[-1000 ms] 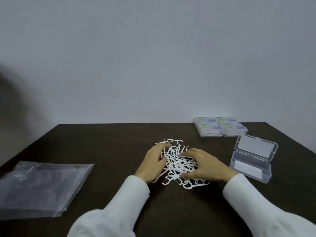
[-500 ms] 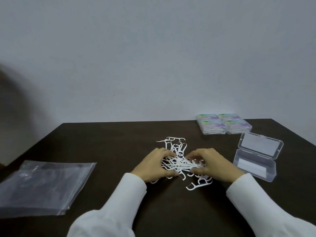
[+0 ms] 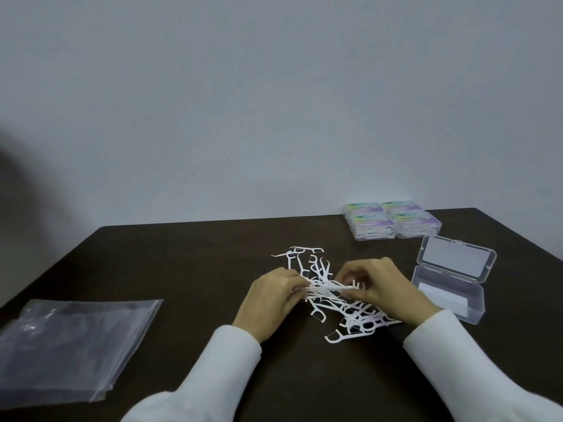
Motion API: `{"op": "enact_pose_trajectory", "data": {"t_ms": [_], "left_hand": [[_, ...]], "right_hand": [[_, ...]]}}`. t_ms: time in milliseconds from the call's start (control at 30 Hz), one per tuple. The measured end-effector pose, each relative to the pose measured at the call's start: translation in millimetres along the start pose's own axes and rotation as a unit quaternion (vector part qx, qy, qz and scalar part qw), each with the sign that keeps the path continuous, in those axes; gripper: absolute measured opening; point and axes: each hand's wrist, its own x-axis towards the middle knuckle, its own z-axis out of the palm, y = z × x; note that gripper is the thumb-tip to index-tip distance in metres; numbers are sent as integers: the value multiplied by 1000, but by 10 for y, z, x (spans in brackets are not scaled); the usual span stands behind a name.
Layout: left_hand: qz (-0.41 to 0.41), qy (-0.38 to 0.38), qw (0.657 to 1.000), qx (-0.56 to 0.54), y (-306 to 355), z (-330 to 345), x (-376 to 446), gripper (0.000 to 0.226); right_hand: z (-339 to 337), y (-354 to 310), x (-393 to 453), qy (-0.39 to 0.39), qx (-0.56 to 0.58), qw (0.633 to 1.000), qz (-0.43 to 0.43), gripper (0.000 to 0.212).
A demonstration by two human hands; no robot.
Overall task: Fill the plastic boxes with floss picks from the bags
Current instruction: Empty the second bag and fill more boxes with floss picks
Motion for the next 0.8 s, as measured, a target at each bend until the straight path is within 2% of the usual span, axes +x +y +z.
{"op": "enact_pose_trajectory", "data": {"t_ms": [167,267,400,633,800], "left_hand": [[-32,58,998,-20,-20,-28,1,14],[-51,66,996,-39,10,-67,22,16],[-84,86,990,-73,-12,-182,87,20],[-96,125,972,-172,119,-147,356,18],[-75,90,961,-249,460,55,656,10]], "right_hand": [[-128,-13,-62,47,35,998,16,13],[-196,20,-118,68,56,995,35,13],[-325,118,-240,85,39,994,61,12],[-661,443,-593,170,-2,978,118,20],[-793,579,-655,124,-52,975,175,24]]}}
